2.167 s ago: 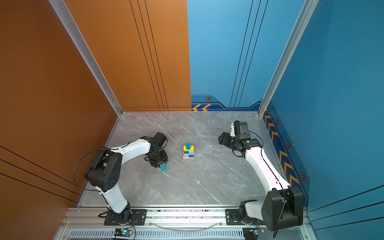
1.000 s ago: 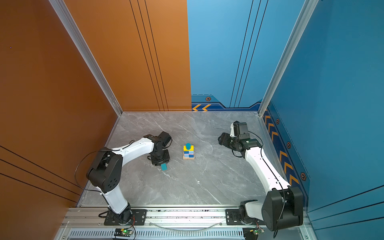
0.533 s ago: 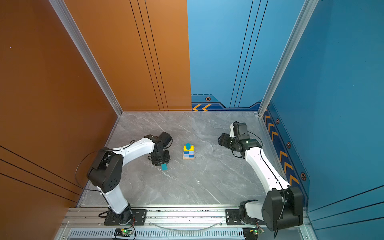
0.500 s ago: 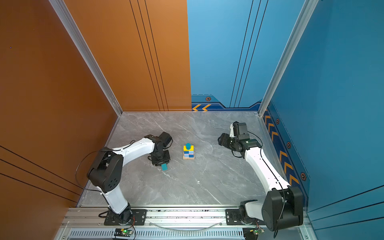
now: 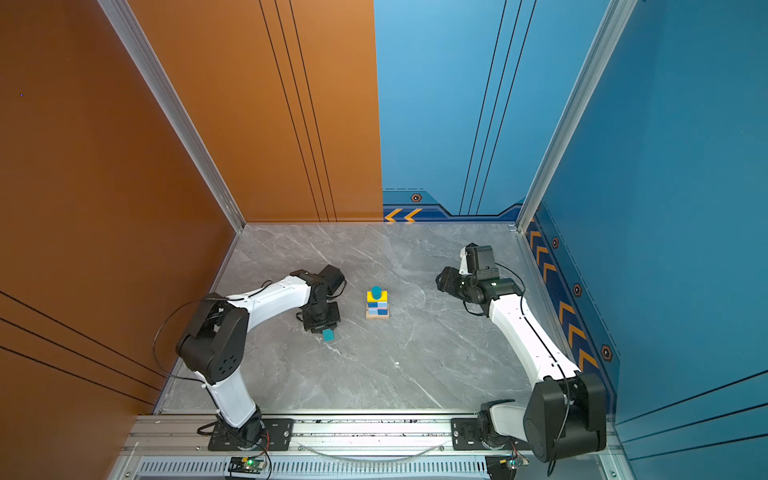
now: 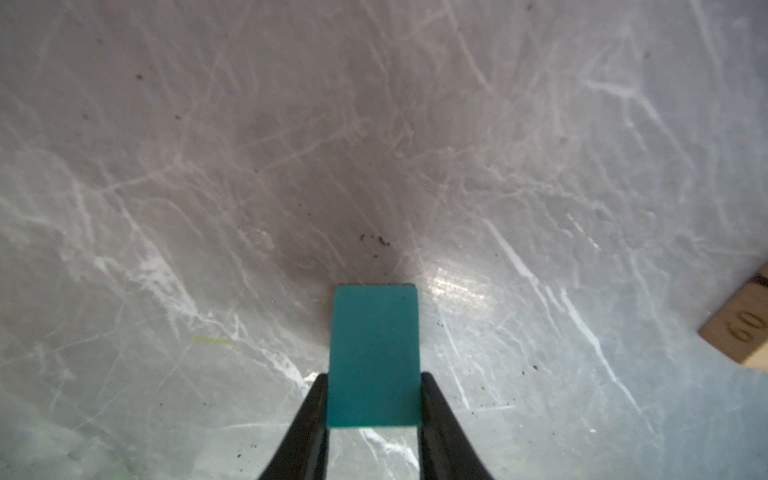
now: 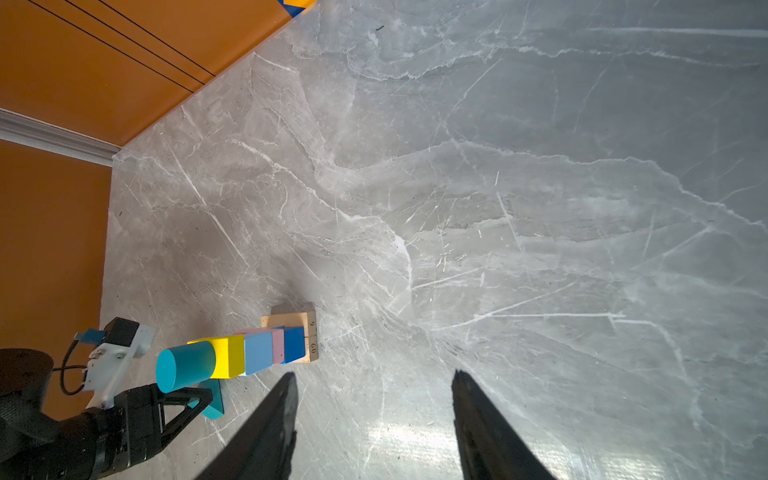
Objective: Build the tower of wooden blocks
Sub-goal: 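Lift the teal prism with the left gripper and carry it over the stack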
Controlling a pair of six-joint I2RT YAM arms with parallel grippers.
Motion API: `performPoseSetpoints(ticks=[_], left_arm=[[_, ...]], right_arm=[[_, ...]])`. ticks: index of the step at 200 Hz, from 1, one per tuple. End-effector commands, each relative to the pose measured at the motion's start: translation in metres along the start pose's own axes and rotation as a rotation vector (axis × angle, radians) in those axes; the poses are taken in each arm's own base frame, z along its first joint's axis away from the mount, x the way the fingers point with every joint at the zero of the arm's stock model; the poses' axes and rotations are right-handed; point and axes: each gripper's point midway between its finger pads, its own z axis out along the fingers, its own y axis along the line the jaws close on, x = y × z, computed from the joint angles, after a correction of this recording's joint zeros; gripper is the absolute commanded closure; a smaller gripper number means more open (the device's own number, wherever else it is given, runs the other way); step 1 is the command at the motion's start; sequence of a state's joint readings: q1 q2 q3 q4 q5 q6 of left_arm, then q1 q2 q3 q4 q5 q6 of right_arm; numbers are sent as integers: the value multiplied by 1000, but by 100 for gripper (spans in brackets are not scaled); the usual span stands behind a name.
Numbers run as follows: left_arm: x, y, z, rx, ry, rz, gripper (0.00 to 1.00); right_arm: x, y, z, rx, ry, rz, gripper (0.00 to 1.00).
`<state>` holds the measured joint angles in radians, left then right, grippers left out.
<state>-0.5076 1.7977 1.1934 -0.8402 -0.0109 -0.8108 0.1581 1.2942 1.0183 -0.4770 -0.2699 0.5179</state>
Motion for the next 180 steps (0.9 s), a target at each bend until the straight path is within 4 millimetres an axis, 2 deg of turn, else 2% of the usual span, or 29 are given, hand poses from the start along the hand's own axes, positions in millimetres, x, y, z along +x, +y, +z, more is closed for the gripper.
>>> performPoseSetpoints(ticks=[1,35,75,105,148,180], left_arm=[[-6,3,-12,-45,-29,51,94],[-16,1,-45,-26,-98,150,97],[-26,0,-102,0,-198,301,100],[-32,-8,-143,42,-262,427,100],[-42,-35,-193,143,-362,599,100],[-48,-61,-216,181,-410,761,100]], right_arm=[[3,1,3,-4,4,6,40],[3,2,3,-5,9,4,41],[3,6,-1,-13,6,-4,41],[2,8,-4,-19,5,-10,41],[-1,13,-11,-24,0,-27,42],[-1,14,-14,-21,5,-37,42]])
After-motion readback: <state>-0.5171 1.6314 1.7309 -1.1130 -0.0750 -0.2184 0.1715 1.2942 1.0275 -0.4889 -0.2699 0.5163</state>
